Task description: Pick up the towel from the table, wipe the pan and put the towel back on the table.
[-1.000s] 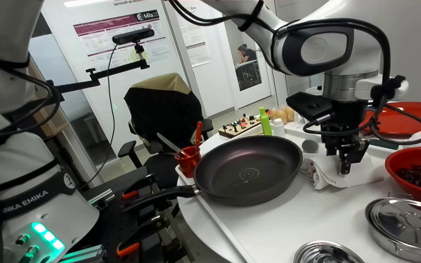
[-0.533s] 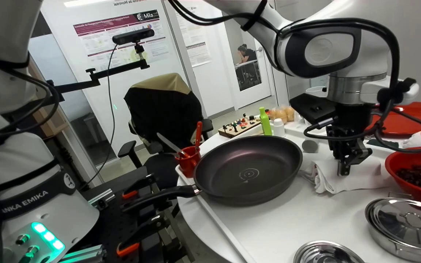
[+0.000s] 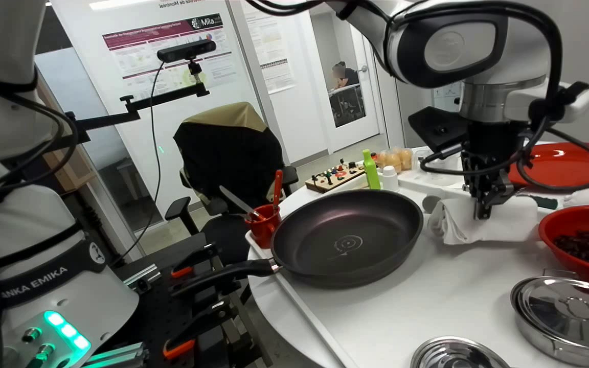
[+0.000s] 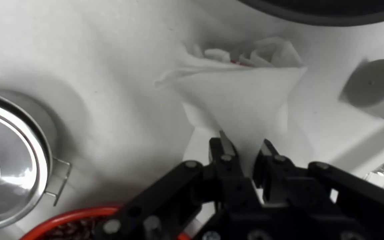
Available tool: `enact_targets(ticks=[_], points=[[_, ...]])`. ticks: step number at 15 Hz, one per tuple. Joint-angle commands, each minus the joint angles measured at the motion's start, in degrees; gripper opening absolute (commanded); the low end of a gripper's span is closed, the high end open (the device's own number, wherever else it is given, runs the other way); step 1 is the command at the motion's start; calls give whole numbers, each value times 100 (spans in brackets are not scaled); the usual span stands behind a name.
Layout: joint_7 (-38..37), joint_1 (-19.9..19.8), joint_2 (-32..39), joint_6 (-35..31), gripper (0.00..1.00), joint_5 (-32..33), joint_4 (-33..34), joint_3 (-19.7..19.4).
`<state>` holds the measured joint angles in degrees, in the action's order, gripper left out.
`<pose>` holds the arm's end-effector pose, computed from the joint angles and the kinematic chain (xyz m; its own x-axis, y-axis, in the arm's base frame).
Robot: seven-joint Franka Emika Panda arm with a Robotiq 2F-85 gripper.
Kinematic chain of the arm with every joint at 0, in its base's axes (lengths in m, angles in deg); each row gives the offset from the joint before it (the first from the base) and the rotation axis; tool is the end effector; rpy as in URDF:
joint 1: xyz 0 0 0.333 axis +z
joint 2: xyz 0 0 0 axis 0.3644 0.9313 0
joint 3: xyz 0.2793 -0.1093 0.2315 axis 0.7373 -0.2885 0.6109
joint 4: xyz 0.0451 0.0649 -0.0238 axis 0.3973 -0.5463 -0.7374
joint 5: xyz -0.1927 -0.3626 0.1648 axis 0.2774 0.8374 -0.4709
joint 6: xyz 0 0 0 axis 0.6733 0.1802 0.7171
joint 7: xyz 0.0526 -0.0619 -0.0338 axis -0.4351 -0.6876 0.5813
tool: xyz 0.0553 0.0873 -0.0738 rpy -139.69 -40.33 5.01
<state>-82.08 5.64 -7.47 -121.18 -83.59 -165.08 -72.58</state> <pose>0.7143 -0.2419 0.1388 0.8613 -0.5029 -0.0725 -0.5081 -0.8531 -0.1182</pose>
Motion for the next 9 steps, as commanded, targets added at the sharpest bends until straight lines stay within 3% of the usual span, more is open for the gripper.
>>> enact_targets(ticks=[1, 5, 9], points=[[272, -164, -708, -39, 8, -471, -417, 394], [566, -164, -1347, -12, 9, -794, -824, 606], [1100, -134, -2114, 126, 9, -901, -1642, 648]])
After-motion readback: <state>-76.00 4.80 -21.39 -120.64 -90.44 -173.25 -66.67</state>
